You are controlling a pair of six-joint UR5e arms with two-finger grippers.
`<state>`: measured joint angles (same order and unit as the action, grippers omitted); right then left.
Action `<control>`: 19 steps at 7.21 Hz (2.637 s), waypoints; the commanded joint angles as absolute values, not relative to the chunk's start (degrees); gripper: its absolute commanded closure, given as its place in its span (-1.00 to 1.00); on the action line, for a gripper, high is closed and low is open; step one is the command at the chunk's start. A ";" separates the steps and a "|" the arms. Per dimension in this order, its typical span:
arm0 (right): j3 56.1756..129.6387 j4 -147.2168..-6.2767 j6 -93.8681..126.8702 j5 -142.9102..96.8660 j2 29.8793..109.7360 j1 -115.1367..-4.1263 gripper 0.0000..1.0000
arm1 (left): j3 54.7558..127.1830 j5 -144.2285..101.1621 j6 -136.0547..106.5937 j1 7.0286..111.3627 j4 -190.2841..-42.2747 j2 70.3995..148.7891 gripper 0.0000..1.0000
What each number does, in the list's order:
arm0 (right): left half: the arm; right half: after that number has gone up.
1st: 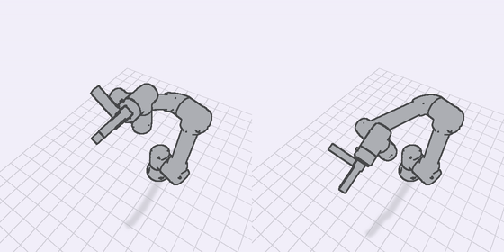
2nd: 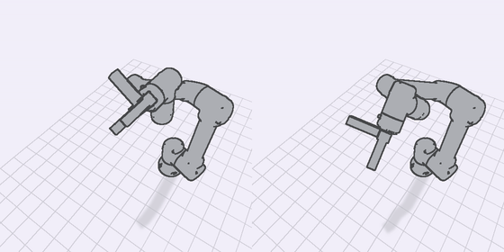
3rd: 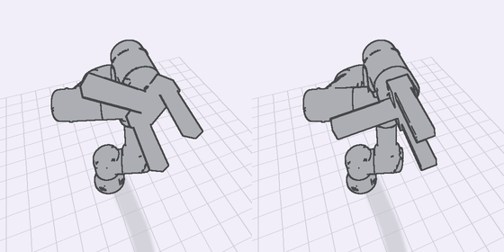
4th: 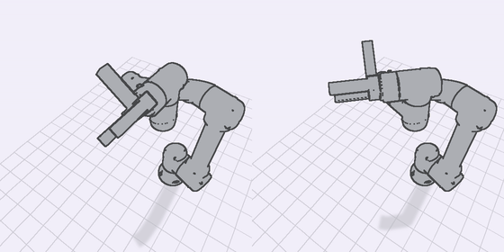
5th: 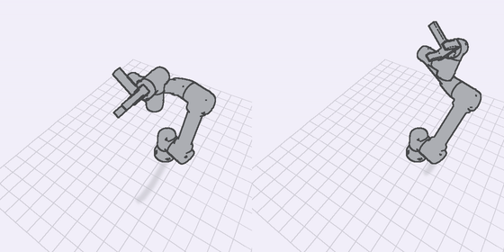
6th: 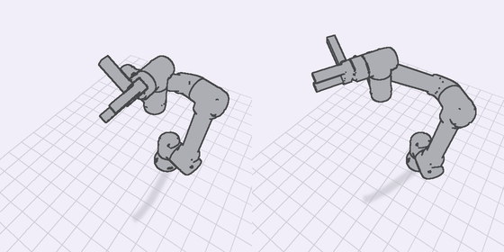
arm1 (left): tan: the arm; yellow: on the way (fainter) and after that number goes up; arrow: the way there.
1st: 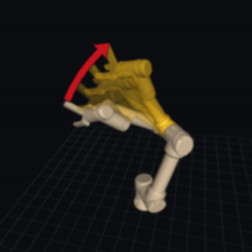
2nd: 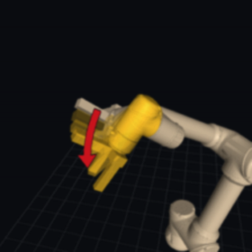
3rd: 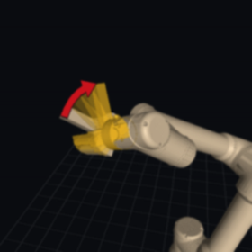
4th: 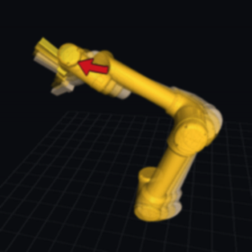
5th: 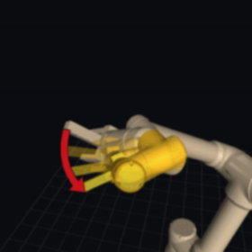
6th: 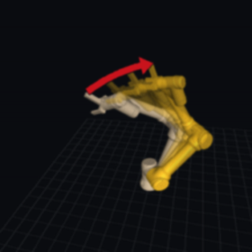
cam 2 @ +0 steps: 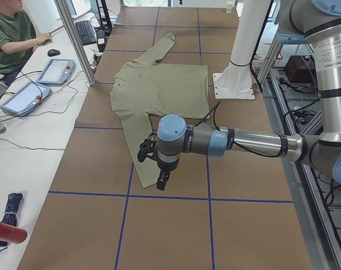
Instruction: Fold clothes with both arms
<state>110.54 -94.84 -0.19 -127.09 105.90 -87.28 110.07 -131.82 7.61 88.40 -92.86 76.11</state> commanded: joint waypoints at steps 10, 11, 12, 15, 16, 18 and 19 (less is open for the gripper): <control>109.25 -78.89 14.83 -132.10 98.16 -81.60 -1.00 | 108.54 -131.92 7.12 89.03 -119.62 79.72 -1.00; 109.07 -71.70 27.47 -128.10 99.65 -76.26 -0.98 | 108.72 -132.01 7.21 89.03 -119.62 79.72 -1.00; 108.38 -63.97 40.91 -123.10 100.62 -69.59 -0.85 | 109.07 -132.01 7.21 89.03 -119.62 79.72 -1.00; 106.61 -60.29 62.79 -113.23 101.69 -58.56 -0.37 | 110.03 -132.01 7.21 89.12 -119.62 79.37 -1.00; 106.44 -60.29 66.84 -110.42 101.60 -56.36 -0.37 | 110.30 -132.01 7.21 89.12 -119.53 79.28 -1.00; 105.47 -60.21 71.09 -105.75 101.51 -52.57 -0.37 | 110.39 -132.01 7.21 89.12 -119.62 79.28 -1.00; 105.12 -60.21 74.24 -102.95 101.43 -50.21 -0.37 | 110.39 -132.01 7.29 89.12 -119.53 79.28 -1.00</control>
